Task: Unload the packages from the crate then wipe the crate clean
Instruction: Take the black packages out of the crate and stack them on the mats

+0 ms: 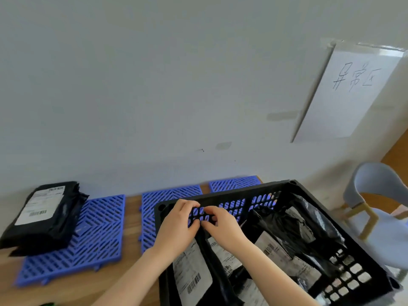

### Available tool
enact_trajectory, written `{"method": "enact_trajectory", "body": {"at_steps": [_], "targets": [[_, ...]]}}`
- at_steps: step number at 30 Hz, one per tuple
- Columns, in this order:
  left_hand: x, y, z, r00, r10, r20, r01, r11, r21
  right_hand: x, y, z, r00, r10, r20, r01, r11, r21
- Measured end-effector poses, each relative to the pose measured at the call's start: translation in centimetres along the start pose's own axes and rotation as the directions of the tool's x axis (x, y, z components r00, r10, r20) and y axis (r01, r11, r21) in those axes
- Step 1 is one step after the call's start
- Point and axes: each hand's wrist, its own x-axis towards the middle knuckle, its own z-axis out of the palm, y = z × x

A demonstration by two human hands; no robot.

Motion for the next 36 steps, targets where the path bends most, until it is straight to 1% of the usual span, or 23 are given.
{"method": "enact_trajectory", "body": {"at_steps": [4, 7, 10, 12, 15, 20, 22, 26, 30, 36], "targets": [[-2.3, 1.0, 0.9, 0.994, -0.105, -0.042, 0.11, 0.986, 0.125, 0.4, 1.3, 0.6, 0.991, -0.061, 0.119, 0.064, 0.998, -0.021], [-4.2, 2.1, 1.6, 0.983, -0.17, -0.072, 0.182, 0.957, 0.225, -0.2, 2.4, 1.2, 0.972, -0.069, 0.225, 0.088, 0.993, -0.074], [-6.0, 3.5, 2.1, 0.973, -0.206, -0.107, 0.229, 0.927, 0.298, -1.1, 3.3, 1.8, 0.944, -0.056, 0.324, 0.105, 0.985, -0.135], [-7.1, 4.3, 2.1, 0.967, -0.218, -0.129, 0.249, 0.912, 0.326, -1.9, 3.4, 1.8, 0.927, -0.068, 0.368, 0.121, 0.985, -0.123], [-8.6, 4.9, 1.9, 0.961, -0.226, -0.161, 0.268, 0.906, 0.327, -2.9, 3.2, 1.8, 0.915, -0.102, 0.389, 0.134, 0.989, -0.058], [-9.7, 5.8, 1.5, 0.941, -0.257, -0.218, 0.311, 0.912, 0.267, -3.9, 3.2, 1.7, 0.941, -0.161, 0.299, 0.151, 0.987, 0.059], [-10.0, 6.1, 1.6, 0.935, -0.262, -0.237, 0.319, 0.915, 0.248, -4.1, 3.1, 1.2, 0.956, -0.177, 0.233, 0.144, 0.977, 0.155], [-10.5, 6.6, 1.9, 0.921, -0.284, -0.267, 0.343, 0.916, 0.208, -4.3, 2.5, -0.6, 0.984, -0.153, 0.089, 0.105, 0.91, 0.402], [-11.0, 7.3, 2.0, 0.92, -0.311, -0.238, 0.357, 0.916, 0.183, -4.1, 1.7, -2.8, 0.983, -0.186, 0.004, 0.156, 0.835, 0.528], [-10.5, 7.9, 0.8, 0.893, -0.412, -0.183, 0.406, 0.911, -0.066, -4.7, 0.0, -4.9, 0.964, -0.243, -0.11, 0.258, 0.746, 0.614]]}}
